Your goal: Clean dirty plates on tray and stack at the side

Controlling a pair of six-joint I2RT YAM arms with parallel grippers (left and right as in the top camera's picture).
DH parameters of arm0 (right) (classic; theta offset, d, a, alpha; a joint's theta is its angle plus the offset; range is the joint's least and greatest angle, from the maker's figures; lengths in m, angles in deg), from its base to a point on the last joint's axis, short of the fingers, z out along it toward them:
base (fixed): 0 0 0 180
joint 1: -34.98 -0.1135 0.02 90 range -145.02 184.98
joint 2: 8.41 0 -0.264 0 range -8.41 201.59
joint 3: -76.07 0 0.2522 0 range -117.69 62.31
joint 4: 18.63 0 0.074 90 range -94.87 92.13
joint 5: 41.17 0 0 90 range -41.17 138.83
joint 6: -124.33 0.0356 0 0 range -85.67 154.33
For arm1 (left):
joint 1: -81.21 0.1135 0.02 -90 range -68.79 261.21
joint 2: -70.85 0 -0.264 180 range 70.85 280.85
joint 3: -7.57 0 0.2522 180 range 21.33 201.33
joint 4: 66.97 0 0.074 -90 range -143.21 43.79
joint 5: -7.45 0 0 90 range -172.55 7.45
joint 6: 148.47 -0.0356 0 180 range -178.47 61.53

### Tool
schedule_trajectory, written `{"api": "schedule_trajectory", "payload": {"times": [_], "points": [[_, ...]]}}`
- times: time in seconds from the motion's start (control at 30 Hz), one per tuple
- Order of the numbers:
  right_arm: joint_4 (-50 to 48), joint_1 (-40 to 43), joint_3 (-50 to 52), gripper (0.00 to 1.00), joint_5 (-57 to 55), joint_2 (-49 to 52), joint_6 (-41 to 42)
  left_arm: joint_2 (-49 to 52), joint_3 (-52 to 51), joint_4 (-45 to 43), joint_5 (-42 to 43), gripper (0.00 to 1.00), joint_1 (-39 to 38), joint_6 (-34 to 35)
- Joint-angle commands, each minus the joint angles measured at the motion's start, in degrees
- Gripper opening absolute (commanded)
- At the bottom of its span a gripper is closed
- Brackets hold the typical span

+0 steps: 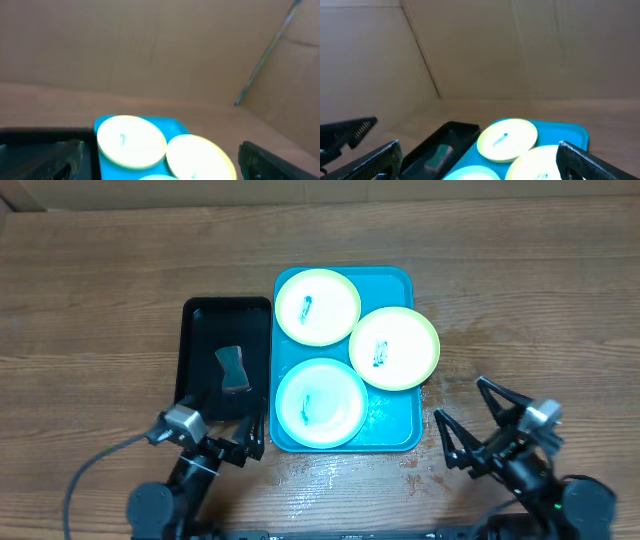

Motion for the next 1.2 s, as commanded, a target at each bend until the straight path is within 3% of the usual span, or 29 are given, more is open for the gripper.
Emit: {"api": "schedule_trajectory", "payload": {"times": [0.0,0.23,0.4,0.5,0.63,0.8,0.93,1.03,1.17], "points": [[7.0,-0.3,-11.9,1.0,1.1,8.0,0.1,8.1,13.2,8.1,0.4,1.0,-0.1,0.5],[32.0,-0.3,-37.2,1.0,1.1,30.0,0.0,31.9,41.8,37.8,2.8,1.0,-0.1,-8.2],[34.2,-0.3,-43.9,1.0,4.2,38.7,4.3,43.9,56.0,53.2,2.8,1.0,-0.1,-11.4],[34.0,-0.3,-43.8,1.0,8.3,42.6,6.6,48.9,57.9,57.7,2.7,1.0,-0.1,-11.5],[37.8,-4.2,-43.8,1.0,7.4,47.3,2.7,53.2,57.3,62.4,2.0,1.0,-0.1,-12.7],[46.4,-18.8,-43.2,1.0,-12.7,55.6,3.5,58.1,57.4,66.4,-4.2,1.0,-0.1,-15.2],[46.3,-30.4,-41.6,1.0,-26.7,63.9,10.9,59.2,57.8,67.0,-11.0,1.0,1.7,-8.4],[43.9,-35.5,-41.4,1.0,-31.0,71.4,15.8,59.0,58.8,67.5,-12.6,1.0,5.7,-6.2],[38.6,-36.3,-41.4,0.96,-29.1,78.9,18.4,59.5,58.7,67.5,-15.3,1.0,9.2,-7.3]]}}
